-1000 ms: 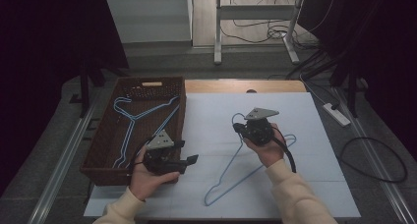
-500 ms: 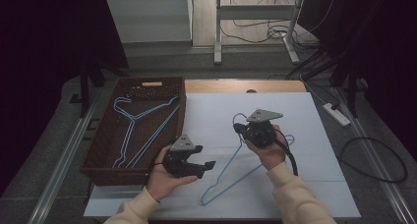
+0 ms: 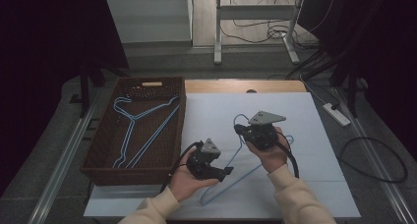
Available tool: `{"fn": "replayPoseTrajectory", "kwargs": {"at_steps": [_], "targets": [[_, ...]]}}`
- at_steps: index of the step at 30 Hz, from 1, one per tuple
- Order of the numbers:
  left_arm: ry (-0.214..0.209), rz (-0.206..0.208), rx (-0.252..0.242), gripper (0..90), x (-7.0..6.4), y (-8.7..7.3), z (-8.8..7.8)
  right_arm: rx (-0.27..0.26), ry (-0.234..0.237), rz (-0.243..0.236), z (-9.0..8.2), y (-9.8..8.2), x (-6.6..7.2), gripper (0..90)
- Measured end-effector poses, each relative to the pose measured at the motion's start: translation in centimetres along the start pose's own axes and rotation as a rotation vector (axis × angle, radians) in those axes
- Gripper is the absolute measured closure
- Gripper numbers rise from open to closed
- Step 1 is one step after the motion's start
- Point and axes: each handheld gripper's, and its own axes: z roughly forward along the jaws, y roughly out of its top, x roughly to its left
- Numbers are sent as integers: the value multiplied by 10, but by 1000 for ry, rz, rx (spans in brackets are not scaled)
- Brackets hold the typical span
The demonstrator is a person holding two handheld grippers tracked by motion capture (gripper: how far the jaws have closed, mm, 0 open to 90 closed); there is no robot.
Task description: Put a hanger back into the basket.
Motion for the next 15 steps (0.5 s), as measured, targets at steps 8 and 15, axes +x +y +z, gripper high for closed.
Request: {"fn": "replayPoseTrajectory", "kwargs": {"at_steps": [8,15], "targets": [[-6,-10,54,525,1,-7,24,-9,5,-1,-3,0,3,875],[-28,-55,37,841,8,-9,22,-21,9,2,-5,0,4,875]]}}
